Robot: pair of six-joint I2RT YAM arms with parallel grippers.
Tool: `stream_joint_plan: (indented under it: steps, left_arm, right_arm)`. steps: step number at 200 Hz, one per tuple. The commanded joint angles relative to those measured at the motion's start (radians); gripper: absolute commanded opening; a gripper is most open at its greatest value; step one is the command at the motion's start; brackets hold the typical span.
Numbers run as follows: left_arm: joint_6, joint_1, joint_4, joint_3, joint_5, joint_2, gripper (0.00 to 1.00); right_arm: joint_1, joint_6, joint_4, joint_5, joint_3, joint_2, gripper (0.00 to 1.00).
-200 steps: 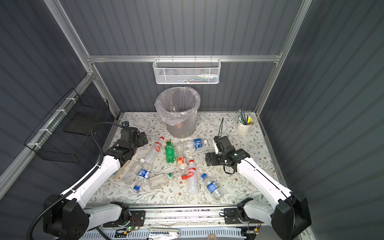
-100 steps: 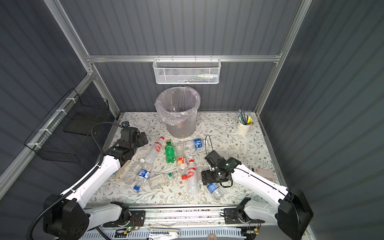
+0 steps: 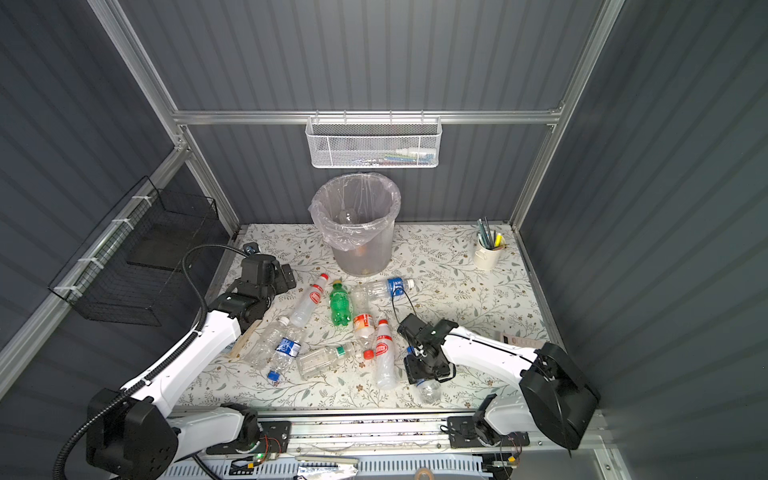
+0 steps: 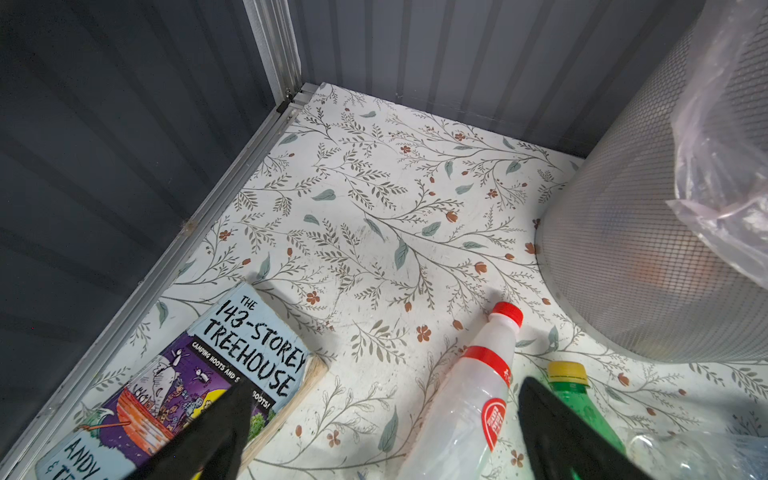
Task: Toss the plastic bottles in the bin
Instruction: 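Lower the right gripper onto a blue-capped clear bottle and grasp it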
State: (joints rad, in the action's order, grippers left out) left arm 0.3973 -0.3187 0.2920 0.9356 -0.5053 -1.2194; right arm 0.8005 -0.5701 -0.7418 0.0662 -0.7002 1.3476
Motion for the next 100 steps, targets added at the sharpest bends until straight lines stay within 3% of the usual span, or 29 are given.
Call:
stream_joint_plan:
  steps: [1, 62, 100]
  left_arm:
    - [0.000, 0.006, 0.010, -0.018, -0.017, 0.025, 0.99]
    - [0.015, 0.006, 0.015, -0.026, -0.023, 0.030, 0.99]
    - [0.013, 0.006, 0.021, -0.027, -0.013, 0.031, 0.99]
  right_arm:
    - [0.005, 0.016, 0.011, -0.058, -0.018, -0.006, 0.56]
    - [-0.090, 0.124, 0.083, -0.238, -0.172, -0.178, 0.54]
    - [-0.197, 0.265, 0.266, -0.345, -0.364, -0.266, 0.57]
